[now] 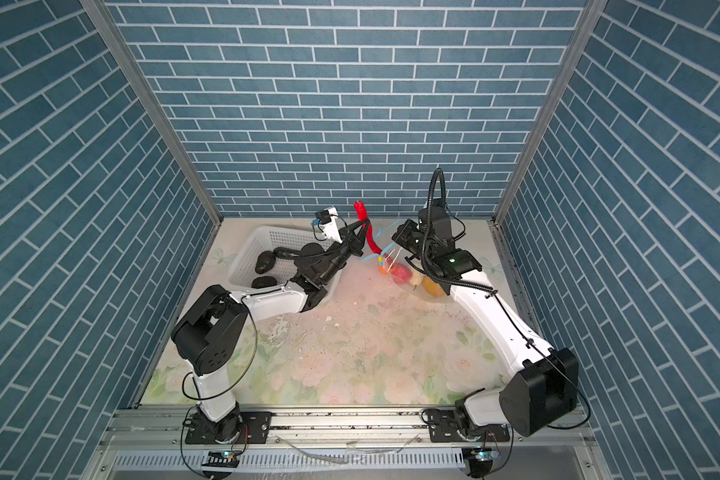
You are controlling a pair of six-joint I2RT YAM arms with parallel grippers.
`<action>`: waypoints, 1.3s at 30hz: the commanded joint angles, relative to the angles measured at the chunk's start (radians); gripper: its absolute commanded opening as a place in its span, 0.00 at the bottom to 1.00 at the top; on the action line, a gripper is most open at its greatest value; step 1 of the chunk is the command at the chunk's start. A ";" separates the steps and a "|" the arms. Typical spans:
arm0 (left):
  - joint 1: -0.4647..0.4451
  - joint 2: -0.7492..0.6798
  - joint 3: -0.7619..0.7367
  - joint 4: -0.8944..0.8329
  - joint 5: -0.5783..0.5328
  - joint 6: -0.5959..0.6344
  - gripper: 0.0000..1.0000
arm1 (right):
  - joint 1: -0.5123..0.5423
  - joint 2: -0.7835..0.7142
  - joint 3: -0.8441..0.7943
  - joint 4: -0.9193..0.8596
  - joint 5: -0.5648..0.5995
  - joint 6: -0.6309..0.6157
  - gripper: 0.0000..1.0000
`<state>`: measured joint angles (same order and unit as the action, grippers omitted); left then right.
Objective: Place the food in the zip-top bag and seal the zipper
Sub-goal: 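Carry the red chili to the bag mouth beside the right gripper and lower it in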
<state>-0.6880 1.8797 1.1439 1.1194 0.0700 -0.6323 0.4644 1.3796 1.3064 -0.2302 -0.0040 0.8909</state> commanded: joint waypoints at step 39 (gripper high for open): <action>-0.044 0.113 0.010 0.027 0.009 0.054 0.28 | -0.004 -0.025 0.027 0.034 0.002 0.010 0.02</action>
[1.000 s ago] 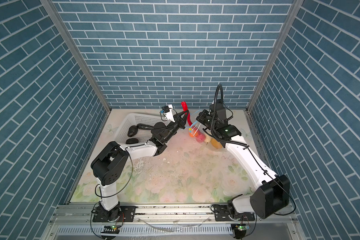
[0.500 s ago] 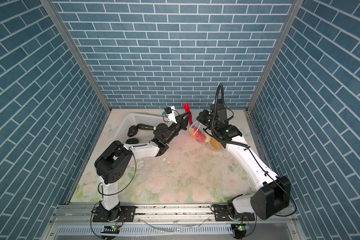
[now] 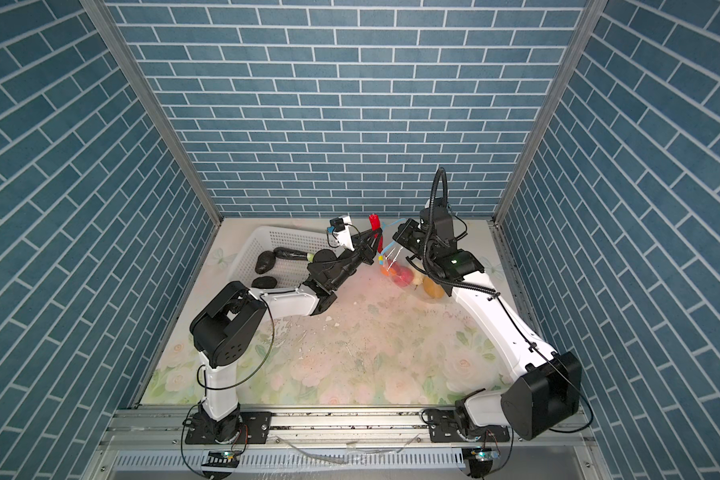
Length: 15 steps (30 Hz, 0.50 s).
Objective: Place the food in the zip-top bag and seal the zipper
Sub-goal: 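Carry the red chili to the bag mouth beside the right gripper and lower it in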
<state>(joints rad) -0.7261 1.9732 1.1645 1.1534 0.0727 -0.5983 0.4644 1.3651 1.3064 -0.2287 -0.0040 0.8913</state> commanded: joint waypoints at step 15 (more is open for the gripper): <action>0.027 -0.078 -0.036 -0.143 0.031 0.052 0.45 | -0.004 -0.021 0.015 0.033 0.007 0.006 0.02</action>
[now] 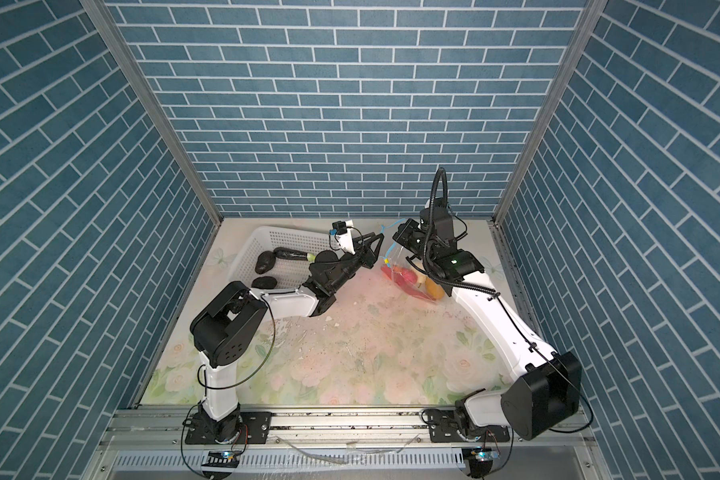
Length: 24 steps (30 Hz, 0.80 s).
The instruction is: Place the food in the zip-top bag and seal the zipper
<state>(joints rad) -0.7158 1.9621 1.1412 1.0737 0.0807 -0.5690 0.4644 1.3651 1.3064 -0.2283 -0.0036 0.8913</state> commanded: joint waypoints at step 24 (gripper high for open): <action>0.164 -0.146 0.270 -1.015 0.408 0.077 0.55 | -0.019 -0.026 -0.036 0.031 -0.005 0.001 0.02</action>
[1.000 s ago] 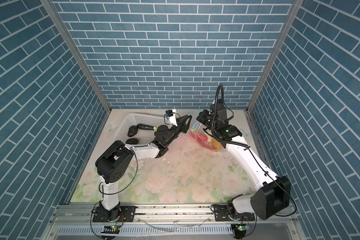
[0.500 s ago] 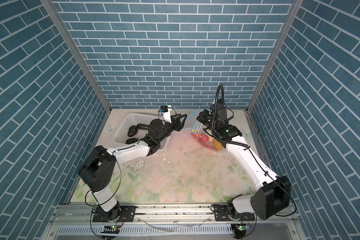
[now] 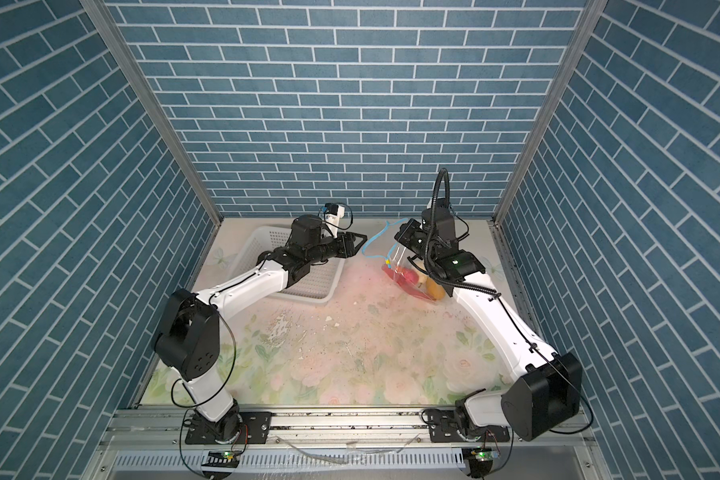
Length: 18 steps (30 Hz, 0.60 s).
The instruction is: Place the food in the zip-top bag and seal the zipper
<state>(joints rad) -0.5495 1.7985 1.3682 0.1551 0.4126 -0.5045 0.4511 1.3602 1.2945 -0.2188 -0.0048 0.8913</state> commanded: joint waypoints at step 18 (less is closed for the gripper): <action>-0.003 0.137 0.201 -0.235 0.148 -0.041 0.11 | -0.006 -0.007 -0.016 0.008 -0.016 0.005 0.02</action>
<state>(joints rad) -0.5522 1.9148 1.5295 -0.0349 0.5316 -0.5385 0.4503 1.3602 1.2945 -0.2195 -0.0154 0.8913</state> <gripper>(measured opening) 0.130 0.044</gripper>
